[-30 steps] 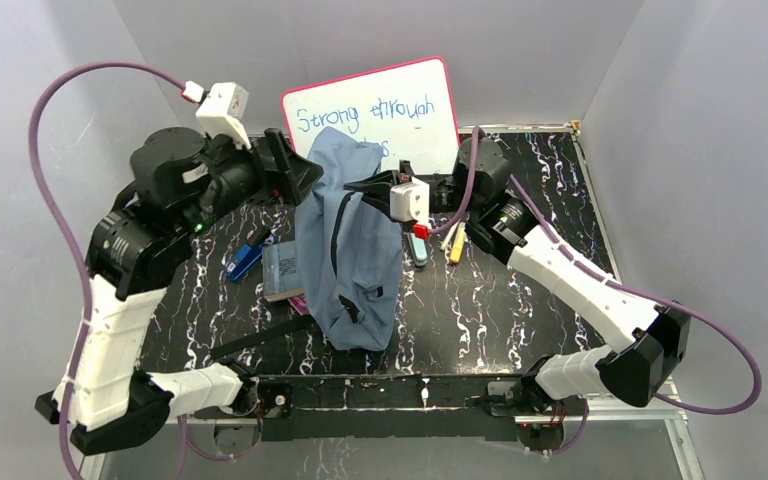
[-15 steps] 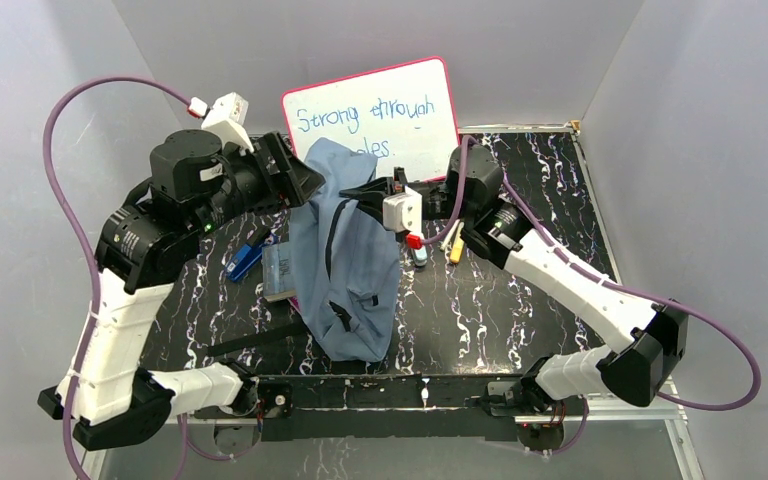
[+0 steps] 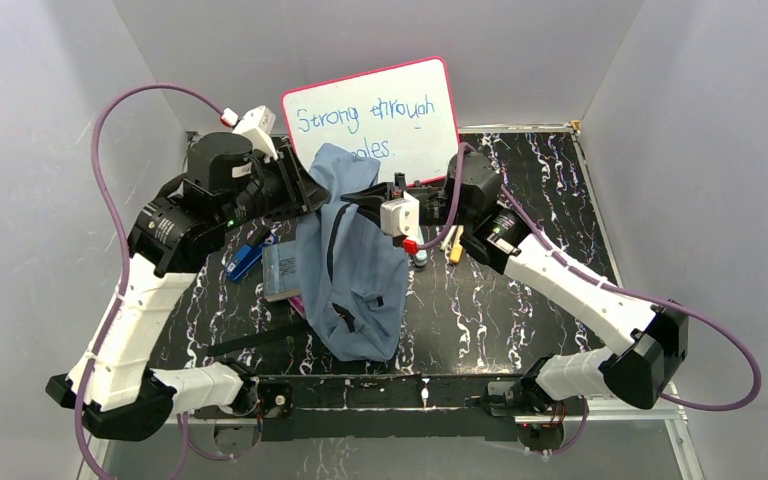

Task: Pack the student bag
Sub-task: Adjust the student bag at the center of the board, then unzip the student bag at the center of the board.

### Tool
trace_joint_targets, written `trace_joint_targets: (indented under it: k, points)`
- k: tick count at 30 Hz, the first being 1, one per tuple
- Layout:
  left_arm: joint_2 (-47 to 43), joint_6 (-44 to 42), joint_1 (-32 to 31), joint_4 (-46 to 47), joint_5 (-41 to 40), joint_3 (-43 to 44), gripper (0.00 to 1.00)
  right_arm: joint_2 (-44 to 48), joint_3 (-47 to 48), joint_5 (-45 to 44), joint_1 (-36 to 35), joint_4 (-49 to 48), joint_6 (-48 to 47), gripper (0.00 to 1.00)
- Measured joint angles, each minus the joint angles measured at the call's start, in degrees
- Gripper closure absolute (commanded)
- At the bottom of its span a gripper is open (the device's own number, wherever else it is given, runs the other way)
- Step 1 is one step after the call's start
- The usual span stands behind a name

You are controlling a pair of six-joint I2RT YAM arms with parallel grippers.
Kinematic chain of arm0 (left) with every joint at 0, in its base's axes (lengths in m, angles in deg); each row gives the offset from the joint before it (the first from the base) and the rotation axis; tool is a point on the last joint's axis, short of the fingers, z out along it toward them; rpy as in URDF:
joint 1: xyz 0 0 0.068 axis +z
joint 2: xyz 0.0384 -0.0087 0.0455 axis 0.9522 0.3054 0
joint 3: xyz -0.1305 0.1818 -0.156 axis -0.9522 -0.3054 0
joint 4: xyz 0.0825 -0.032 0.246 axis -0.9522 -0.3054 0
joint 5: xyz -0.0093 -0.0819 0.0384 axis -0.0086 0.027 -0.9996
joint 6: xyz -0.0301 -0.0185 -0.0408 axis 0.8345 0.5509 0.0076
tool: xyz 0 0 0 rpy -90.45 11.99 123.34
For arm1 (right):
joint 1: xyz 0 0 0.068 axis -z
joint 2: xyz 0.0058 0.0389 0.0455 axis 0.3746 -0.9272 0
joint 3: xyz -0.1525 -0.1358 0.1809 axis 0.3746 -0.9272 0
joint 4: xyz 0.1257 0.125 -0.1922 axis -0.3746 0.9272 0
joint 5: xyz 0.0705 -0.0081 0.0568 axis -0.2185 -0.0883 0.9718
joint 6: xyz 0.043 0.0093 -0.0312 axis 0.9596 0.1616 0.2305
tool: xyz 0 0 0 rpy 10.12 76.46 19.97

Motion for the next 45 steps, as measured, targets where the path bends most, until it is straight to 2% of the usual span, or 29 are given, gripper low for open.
trace_joint_targets:
  k: [1,3,4,5,8,12,17,21,27,32,34,37,38,45]
  points:
    - [-0.3,-0.5,0.0,1.0,0.6,-1.0,0.74,0.0,-0.1,-0.1,0.0,0.0,0.0,1.00]
    - [-1.1,-1.7,0.0,3.4,1.9,-3.2,0.90,0.2,-0.6,-0.4,0.0,-0.1,0.1,1.00]
    - [-1.6,-2.4,0.1,4.3,2.6,-4.1,0.97,0.5,-0.9,-0.6,0.0,-0.1,0.1,0.97]
    - [-1.9,-3.0,0.1,5.0,3.1,-4.6,1.00,0.8,-1.4,-0.8,0.0,-0.2,0.3,0.92]
    - [-2.8,-5.8,0.0,6.7,4.3,-5.1,1.00,2.4,-3.0,-1.8,-0.2,-1.0,1.8,0.72]
    - [-3.1,-8.3,0.0,7.8,5.0,-4.7,1.00,6.7,-5.9,-3.6,-0.3,-3.3,6.7,0.56]
    - [-3.0,-9.5,0.0,9.0,6.2,-4.4,1.00,15.9,-10.5,-7.9,-0.3,-5.5,18.2,0.46]
    - [-3.0,-10.2,0.0,11.7,8.3,-4.4,1.00,24.0,-13.9,-14.4,-0.4,-3.6,32.0,0.45]
    - [-2.8,-9.2,0.0,14.4,8.2,-4.2,1.00,32.1,-14.7,-28.5,-0.5,13.9,57.5,0.41]
    - [-1.4,-8.0,0.0,13.5,6.3,-2.1,1.00,34.2,-14.5,-37.6,-0.5,34.6,72.7,0.26]
    - [-0.4,-7.8,0.0,13.0,6.1,-0.2,1.00,34.3,-14.5,-41.0,-0.5,41.8,76.5,0.15]
    - [1.7,-7.8,-0.1,11.6,5.7,4.2,1.00,34.1,-13.3,-45.3,-0.5,51.3,80.0,0.08]
    - [2.8,-8.0,-0.1,11.0,5.3,6.3,1.00,33.9,-12.4,-46.4,-0.5,53.6,80.6,0.03]
    - [10.2,-10.0,-0.2,6.8,2.3,21.6,1.00,29.0,-4.3,-51.0,-0.5,66.0,80.5,0.01]
